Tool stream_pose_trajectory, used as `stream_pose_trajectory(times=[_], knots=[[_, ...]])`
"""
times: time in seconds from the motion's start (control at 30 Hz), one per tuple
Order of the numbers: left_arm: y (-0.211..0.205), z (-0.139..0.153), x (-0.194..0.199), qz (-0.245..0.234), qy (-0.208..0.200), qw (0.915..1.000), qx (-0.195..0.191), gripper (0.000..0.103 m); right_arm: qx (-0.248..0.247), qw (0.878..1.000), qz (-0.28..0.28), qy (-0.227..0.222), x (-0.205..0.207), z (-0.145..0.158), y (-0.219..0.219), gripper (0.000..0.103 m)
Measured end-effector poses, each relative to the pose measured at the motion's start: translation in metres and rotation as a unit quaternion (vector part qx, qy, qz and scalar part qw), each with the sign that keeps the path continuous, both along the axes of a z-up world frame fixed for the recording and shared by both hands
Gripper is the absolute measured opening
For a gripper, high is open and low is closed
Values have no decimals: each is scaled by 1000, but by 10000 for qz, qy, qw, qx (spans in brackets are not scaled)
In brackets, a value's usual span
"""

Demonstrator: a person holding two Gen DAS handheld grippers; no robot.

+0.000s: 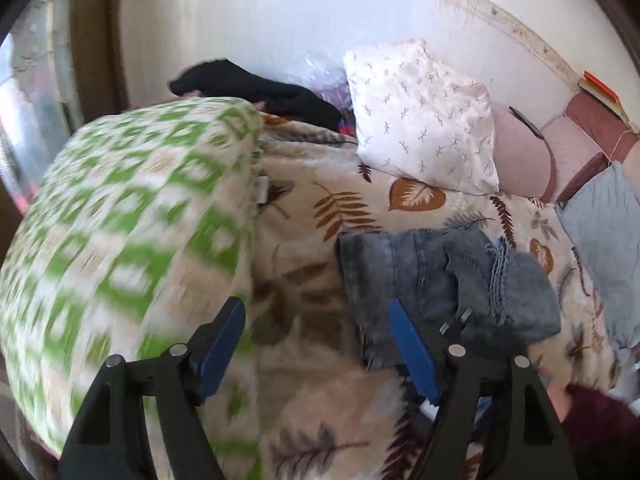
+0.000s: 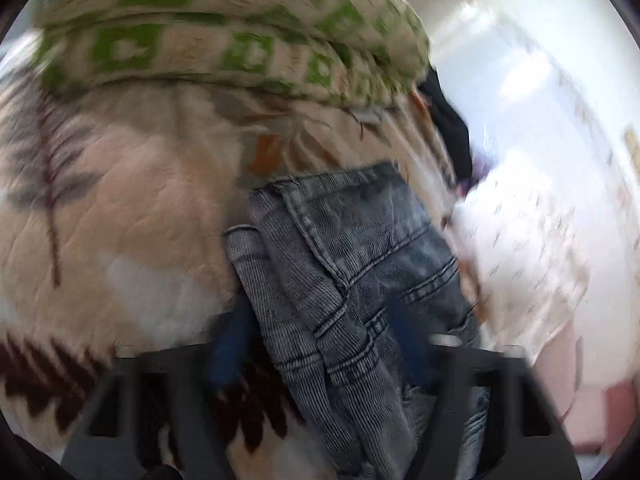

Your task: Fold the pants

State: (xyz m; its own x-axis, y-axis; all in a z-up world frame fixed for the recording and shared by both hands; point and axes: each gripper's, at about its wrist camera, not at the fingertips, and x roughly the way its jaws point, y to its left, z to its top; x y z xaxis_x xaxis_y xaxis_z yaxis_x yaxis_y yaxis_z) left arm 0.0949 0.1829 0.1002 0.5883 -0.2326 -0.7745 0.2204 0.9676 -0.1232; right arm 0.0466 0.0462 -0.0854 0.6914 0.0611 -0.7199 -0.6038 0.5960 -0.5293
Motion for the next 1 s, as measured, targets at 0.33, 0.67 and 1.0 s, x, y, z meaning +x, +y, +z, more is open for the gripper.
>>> stream_pose_trajectory(times=[0.33, 0.67, 1.0], knots=[[-31, -15, 81, 80, 724, 9971, -243, 79, 2010, 9766, -761, -110, 2, 48, -74, 18], [-47, -51, 100, 294, 1573, 9857, -523, 79, 3338, 9349, -1186, 205, 6, 60, -130, 18], [-58, -76, 107, 706, 2145, 9627, -1491, 79, 3211, 9414, -1033, 59, 1, 59, -124, 18]])
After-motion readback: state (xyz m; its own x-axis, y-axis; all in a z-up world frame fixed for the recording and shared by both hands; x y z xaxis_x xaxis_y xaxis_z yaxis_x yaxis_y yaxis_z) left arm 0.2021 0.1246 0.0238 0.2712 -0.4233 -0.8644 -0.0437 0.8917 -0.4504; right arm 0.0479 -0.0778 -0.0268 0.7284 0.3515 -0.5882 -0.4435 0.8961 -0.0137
